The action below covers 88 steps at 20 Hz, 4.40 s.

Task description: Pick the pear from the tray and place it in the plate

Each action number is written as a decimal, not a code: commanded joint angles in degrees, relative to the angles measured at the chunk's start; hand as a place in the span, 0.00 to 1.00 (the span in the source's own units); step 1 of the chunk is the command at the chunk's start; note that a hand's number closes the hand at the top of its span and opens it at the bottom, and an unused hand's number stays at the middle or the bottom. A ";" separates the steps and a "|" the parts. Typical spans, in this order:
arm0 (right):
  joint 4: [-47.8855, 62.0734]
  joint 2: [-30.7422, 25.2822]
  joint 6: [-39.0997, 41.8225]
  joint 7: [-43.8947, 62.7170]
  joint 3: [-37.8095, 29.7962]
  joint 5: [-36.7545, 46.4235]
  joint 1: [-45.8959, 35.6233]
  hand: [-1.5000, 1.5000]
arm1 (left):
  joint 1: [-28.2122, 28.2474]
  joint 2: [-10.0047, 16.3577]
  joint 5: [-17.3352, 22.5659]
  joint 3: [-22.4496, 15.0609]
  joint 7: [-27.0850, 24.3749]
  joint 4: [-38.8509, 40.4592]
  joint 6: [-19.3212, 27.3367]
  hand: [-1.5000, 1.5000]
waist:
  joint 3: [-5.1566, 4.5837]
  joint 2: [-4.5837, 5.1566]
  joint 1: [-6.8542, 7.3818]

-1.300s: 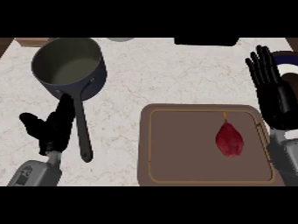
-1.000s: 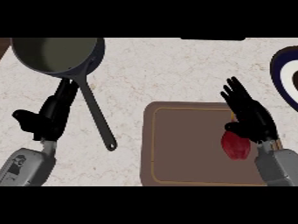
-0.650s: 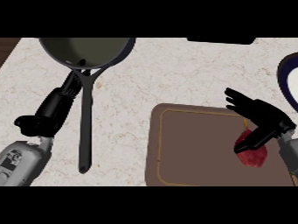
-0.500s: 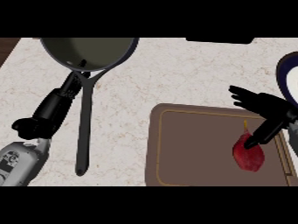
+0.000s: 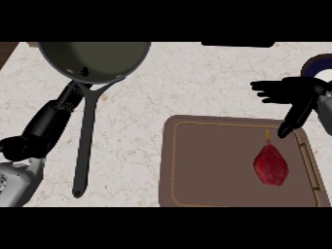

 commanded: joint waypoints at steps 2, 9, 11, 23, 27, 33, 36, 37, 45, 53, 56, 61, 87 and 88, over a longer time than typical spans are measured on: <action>8.85 1.10 11.98 9.95 -1.09 -5.34 -5.88 0.00 | 2.53 0.24 -0.63 0.77 1.24 -3.08 0.34 0.50 | 0.00 -0.17 -0.37; 17.85 -0.19 20.47 13.57 0.42 -3.53 -12.11 0.00 | 2.72 -0.14 -1.63 1.37 1.23 -3.74 -0.92 0.50 | 0.06 0.19 -0.02; 21.52 1.14 19.74 16.42 -0.32 -4.19 -15.93 0.00 | 2.57 -1.42 -1.52 1.36 1.73 -3.49 -1.16 0.50 | 0.03 0.15 -0.32; 30.88 0.82 25.12 9.12 -1.28 1.37 -16.04 0.00 | 1.58 -2.01 -2.63 4.18 0.48 -1.97 -4.57 0.50 | 0.12 0.59 0.20; 29.23 2.65 26.00 8.18 -0.71 3.19 -14.90 0.00 | 2.57 -3.59 -4.10 4.22 2.59 -3.63 -3.03 0.50 | 0.08 0.15 -0.61; 27.07 5.79 26.69 4.13 0.28 6.11 -10.85 0.00 | 1.74 -2.23 -3.12 7.15 3.34 -4.08 -5.54 0.50 | 0.11 0.29 -0.70; 26.77 7.15 27.12 5.36 0.60 7.22 -11.61 0.00 | 3.13 -4.41 -5.28 5.94 1.45 -2.45 -5.06 0.50 | 0.06 0.07 -1.17; 24.22 7.36 26.67 2.99 1.64 8.70 -8.26 0.00 | 2.60 -4.18 -4.34 6.44 1.79 -1.90 -6.05 0.50 | 0.08 0.09 -1.37; 23.14 12.43 26.57 5.66 1.64 8.44 -7.15 0.00 | 2.32 -4.84 -5.67 8.02 2.86 -2.26 -5.53 0.50 | -0.01 -0.36 -2.27; 19.46 14.24 27.06 6.76 2.70 8.27 -4.53 0.00 | 6.00 -6.14 -7.40 7.12 1.73 -4.03 -4.89 0.50 | -0.07 -0.74 -2.64; 18.05 13.22 25.80 6.34 2.70 8.96 -2.91 0.00 | 5.04 -5.25 -6.51 8.32 1.65 -3.10 -6.69 0.50 | -0.03 -0.50 -2.40; 9.14 12.89 26.89 2.32 2.83 8.90 0.76 1.00 | 4.03 -5.46 -6.27 8.57 5.03 -5.73 -6.04 0.50 | 0.06 -0.92 -2.90; -61.73 -10.51 -26.72 -8.83 -5.32 42.47 17.32 1.00 | 12.30 -3.26 -5.55 14.48 2.86 -5.53 -5.77 0.50 | 0.27 -3.37 -11.50; -65.38 -11.28 -27.41 -8.24 -6.55 42.19 19.78 1.00 | 12.53 -3.94 -6.12 13.64 2.70 -5.84 -5.45 0.50 | 0.21 -3.11 -11.29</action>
